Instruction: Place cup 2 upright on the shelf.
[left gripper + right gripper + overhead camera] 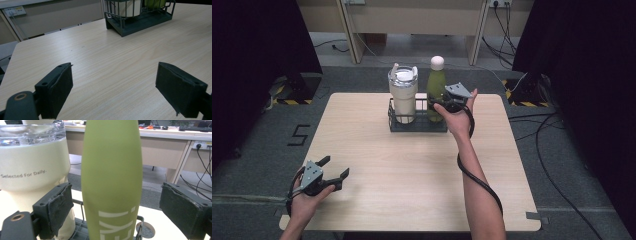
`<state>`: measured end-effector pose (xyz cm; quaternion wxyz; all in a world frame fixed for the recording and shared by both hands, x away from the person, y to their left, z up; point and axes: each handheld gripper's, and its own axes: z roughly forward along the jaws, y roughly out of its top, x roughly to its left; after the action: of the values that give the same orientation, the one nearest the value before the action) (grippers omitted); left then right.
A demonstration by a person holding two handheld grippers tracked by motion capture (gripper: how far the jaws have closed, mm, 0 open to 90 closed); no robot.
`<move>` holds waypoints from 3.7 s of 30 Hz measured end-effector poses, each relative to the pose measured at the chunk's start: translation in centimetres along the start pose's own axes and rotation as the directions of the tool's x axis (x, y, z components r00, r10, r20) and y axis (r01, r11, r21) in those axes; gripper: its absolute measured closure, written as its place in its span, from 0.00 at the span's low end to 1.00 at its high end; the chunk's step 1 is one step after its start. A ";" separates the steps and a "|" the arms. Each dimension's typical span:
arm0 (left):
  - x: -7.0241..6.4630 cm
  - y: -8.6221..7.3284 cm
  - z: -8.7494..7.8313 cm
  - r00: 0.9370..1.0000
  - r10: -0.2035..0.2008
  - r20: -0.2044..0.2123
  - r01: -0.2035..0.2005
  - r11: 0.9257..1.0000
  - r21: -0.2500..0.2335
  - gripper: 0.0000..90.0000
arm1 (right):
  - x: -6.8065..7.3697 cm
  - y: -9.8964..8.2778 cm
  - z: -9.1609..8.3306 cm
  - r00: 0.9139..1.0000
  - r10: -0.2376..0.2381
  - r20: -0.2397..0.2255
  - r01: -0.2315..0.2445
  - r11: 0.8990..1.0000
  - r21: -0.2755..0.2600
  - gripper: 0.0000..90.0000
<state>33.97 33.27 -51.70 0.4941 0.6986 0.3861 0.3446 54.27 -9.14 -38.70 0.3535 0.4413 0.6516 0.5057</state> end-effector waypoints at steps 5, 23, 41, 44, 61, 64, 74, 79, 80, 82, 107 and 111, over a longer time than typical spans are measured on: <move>0.0 0.0 0.0 1.000 -0.002 -0.001 0.002 1.000 -0.001 0.15 | -0.3 -0.4 -0.9 1.000 0.010 0.002 -0.010 1.000 0.001 0.14; -0.1 0.1 -0.1 1.000 0.001 -0.005 -0.001 1.000 -0.001 0.15 | -2.0 -2.5 -4.1 1.000 0.023 0.011 -0.023 0.999 0.035 0.16; -0.2 0.1 -0.1 1.000 0.002 -0.007 -0.002 1.000 -0.002 0.15 | -2.9 -4.7 -6.3 1.000 0.001 0.022 -0.003 0.997 0.071 0.16; -0.2 0.0 -0.1 1.000 0.000 -0.008 0.000 1.000 0.000 0.15 | -3.1 -5.1 -6.7 1.000 -0.001 0.025 -0.001 0.997 0.075 0.16; -0.2 0.1 -0.1 1.000 -0.001 -0.011 0.001 1.000 -0.003 0.15 | -4.3 -7.0 -9.2 0.999 -0.002 0.044 -0.002 0.996 0.089 0.17; -0.2 0.1 -0.1 1.000 0.000 -0.011 0.000 1.000 -0.002 0.15 | -4.7 -7.5 -9.8 0.999 0.002 0.051 -0.007 0.996 0.093 0.17; -0.3 0.1 -0.1 1.000 0.001 -0.011 -0.001 1.000 -0.001 0.15 | -5.5 -8.4 -11.5 0.997 0.010 0.071 -0.016 0.995 0.094 0.17; -0.3 0.1 -0.1 1.000 -0.001 -0.013 0.001 1.000 -0.002 0.15 | -5.6 -9.4 -12.3 0.997 0.008 0.075 -0.016 0.994 0.104 0.17; -0.3 0.1 -0.1 1.000 -0.001 -0.013 0.001 1.000 -0.001 0.15 | -5.6 -9.5 -12.5 0.997 0.010 0.076 -0.018 0.994 0.107 0.17; -0.3 0.1 -0.1 1.000 0.001 -0.013 -0.001 1.000 0.000 0.15 | -5.6 -9.8 -12.8 0.997 0.008 0.076 -0.016 0.994 0.110 0.17; -0.3 0.1 -0.1 1.000 0.000 -0.017 0.000 1.000 -0.002 0.15 | -5.9 -13.6 -15.7 0.996 0.003 0.084 -0.015 0.990 0.140 0.17; -0.3 0.1 -0.1 1.000 -0.001 -0.017 0.000 1.000 -0.004 0.15 | -5.9 -13.8 -15.9 0.996 0.002 0.089 -0.014 0.990 0.139 0.17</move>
<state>33.75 33.07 -51.60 0.4922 0.6946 0.3899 0.3512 39.00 -21.55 -48.22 0.3481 0.4895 0.6673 0.4403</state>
